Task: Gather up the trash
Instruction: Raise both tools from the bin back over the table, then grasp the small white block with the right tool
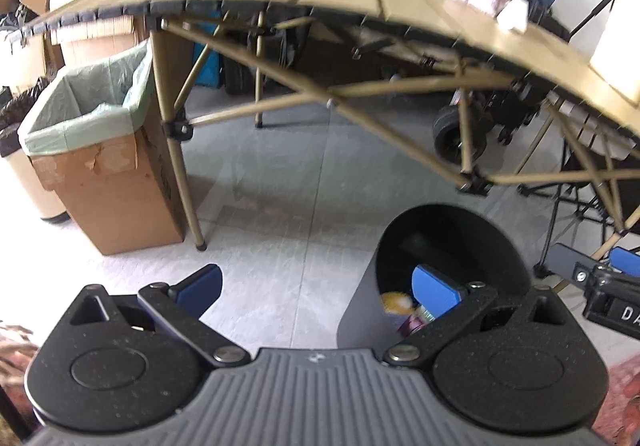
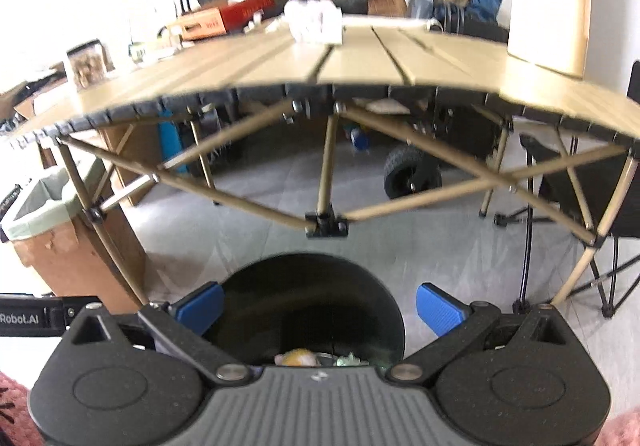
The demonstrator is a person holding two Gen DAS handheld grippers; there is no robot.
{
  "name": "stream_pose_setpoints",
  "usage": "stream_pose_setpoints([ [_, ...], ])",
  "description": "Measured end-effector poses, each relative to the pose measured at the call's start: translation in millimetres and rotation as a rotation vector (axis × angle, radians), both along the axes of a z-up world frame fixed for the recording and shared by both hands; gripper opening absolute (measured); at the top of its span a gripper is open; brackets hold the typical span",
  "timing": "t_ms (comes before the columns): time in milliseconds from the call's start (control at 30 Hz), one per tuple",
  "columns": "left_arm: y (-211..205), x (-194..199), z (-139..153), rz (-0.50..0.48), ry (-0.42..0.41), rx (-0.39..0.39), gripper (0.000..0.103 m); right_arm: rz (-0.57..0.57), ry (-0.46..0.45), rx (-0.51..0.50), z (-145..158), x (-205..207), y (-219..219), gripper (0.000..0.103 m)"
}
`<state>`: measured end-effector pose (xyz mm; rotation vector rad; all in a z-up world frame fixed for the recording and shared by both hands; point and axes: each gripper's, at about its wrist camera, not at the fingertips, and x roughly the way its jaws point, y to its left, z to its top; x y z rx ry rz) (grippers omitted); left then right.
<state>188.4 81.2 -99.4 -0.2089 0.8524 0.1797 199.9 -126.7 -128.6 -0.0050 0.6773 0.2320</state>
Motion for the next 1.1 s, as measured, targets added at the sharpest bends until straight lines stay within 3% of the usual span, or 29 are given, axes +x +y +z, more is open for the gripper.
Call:
stream_pose_setpoints([
  [300, -14, -8, 40, -0.022, -0.101, 0.027, 0.103, -0.002, -0.195, 0.029, 50, -13, -16, 0.103],
  [533, -21, -6, 74, -0.019, -0.191, 0.045, 0.103, -0.033, -0.302, 0.083, 90, -1, -35, 0.103],
  [800, -28, 11, 112, -0.003, -0.302, 0.057, 0.103, -0.047, -0.379, 0.151, 122, 23, -50, 0.103],
  [1100, -27, 45, 131, 0.026, -0.353, 0.048, 0.103, -0.08, -0.395, 0.193, 134, 52, -47, 0.103],
])
